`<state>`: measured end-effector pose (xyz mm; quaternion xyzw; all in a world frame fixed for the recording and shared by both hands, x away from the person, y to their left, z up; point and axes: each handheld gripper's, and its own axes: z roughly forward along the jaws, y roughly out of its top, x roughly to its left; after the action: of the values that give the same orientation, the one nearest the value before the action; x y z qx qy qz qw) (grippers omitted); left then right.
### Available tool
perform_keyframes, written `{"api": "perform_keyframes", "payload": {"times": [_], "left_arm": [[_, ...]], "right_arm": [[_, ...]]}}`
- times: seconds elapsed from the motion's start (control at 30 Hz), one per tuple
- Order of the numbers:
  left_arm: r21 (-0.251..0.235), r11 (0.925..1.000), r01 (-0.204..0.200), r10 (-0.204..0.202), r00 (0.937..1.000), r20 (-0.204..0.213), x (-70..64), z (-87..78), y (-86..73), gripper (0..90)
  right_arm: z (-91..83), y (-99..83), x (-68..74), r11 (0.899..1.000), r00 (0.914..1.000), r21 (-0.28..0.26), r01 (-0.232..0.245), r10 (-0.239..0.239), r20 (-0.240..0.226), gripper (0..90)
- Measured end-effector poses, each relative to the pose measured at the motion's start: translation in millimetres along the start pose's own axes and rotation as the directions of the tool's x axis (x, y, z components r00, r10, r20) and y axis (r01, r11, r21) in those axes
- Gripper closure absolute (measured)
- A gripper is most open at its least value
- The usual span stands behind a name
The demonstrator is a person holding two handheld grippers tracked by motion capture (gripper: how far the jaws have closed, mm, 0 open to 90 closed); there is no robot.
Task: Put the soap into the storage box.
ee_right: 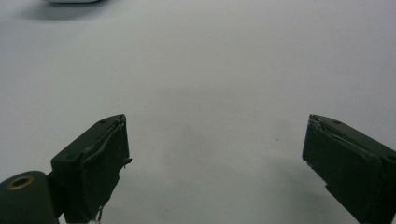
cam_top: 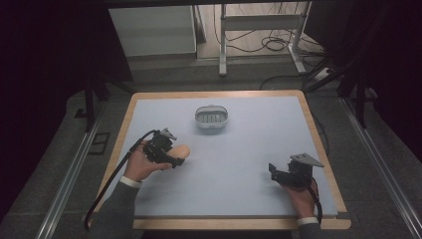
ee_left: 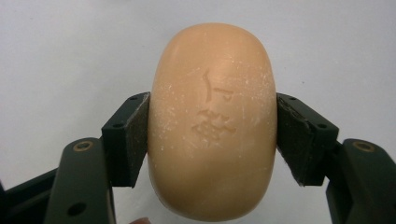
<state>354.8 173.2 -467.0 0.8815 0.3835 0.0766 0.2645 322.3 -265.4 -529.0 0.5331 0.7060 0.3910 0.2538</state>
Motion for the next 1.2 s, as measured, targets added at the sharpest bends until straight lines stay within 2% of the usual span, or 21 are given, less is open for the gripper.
{"api": "perform_keyframes", "payload": {"times": [0.3,0.5,1.2], "left_arm": [[0.000,1.0000,-0.001,0.001,1.0000,-0.004,2.5,1.6,7.8,32.2],[-0.006,1.0000,0.004,-0.004,1.0000,0.009,6.0,1.4,9.7,32.2],[-0.020,0.9998,-0.007,0.007,0.9999,-0.009,9.4,-3.1,25.3,32.2]], "right_arm": [[0.2,0.0,-0.2,1.000,1.0000,0.001,0.000,0.000,0.000,7.3],[0.3,0.1,-0.5,1.000,1.0000,0.004,-0.001,0.001,-0.001,7.3],[0.6,0.2,-0.8,1.000,1.0000,0.005,-0.006,0.006,-0.001,7.3]]}}
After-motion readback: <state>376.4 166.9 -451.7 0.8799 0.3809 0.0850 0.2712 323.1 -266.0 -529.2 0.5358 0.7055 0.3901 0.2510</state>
